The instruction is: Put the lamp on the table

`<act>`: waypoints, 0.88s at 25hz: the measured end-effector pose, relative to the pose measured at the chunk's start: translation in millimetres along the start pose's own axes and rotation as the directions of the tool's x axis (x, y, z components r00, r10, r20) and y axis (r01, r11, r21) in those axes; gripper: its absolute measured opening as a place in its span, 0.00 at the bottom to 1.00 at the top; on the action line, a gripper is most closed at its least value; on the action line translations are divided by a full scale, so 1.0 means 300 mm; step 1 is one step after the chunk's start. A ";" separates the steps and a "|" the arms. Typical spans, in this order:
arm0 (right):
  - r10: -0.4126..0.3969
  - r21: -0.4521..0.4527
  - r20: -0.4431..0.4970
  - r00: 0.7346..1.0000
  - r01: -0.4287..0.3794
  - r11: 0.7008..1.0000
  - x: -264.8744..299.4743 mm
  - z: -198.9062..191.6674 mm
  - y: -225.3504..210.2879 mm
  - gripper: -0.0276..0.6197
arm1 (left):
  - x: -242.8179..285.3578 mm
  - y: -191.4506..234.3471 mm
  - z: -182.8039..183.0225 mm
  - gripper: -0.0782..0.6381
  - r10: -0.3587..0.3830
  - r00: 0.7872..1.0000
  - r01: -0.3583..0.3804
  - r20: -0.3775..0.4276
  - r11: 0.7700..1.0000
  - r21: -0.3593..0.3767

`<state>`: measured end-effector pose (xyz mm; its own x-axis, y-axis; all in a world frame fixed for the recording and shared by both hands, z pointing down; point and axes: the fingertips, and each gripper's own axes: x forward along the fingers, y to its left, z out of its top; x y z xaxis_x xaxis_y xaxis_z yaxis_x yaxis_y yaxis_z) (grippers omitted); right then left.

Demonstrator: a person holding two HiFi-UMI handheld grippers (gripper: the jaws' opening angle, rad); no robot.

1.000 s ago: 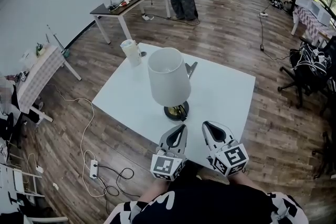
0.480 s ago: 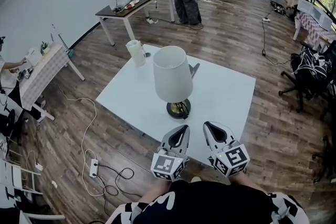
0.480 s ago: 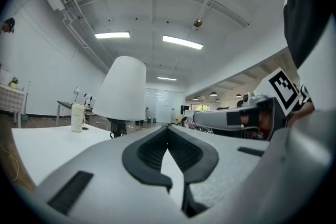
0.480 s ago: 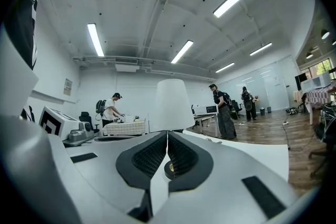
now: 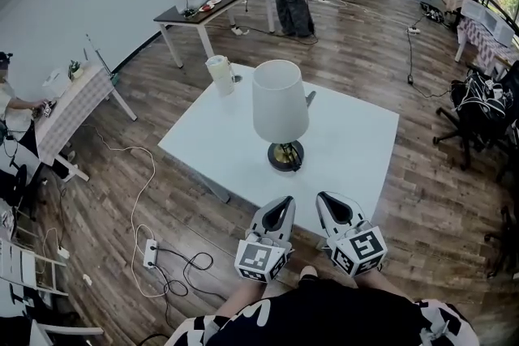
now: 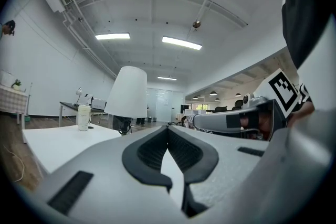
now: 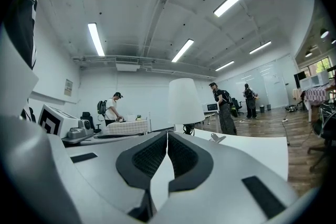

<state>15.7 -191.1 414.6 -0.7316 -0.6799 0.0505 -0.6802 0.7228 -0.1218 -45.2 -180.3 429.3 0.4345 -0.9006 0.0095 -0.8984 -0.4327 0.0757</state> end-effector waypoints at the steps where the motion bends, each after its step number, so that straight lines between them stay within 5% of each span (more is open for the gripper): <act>1: 0.000 -0.001 0.000 1.000 0.000 1.000 -0.010 -0.001 0.022 0.07 | -0.024 -0.003 0.002 0.12 0.001 1.000 -0.001 0.001 1.000 0.002; 22: -0.097 0.030 0.015 0.995 0.097 0.995 -0.382 -0.108 0.415 0.07 | -0.503 -0.212 -0.026 0.12 -0.058 0.998 0.058 -0.003 0.998 0.000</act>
<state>13.3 -19.2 425.8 -0.6611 -0.7488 0.0473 -0.7462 0.6495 -0.1462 -53.0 -16.6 430.7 0.4863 -0.8738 0.0079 -0.8715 -0.4844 0.0762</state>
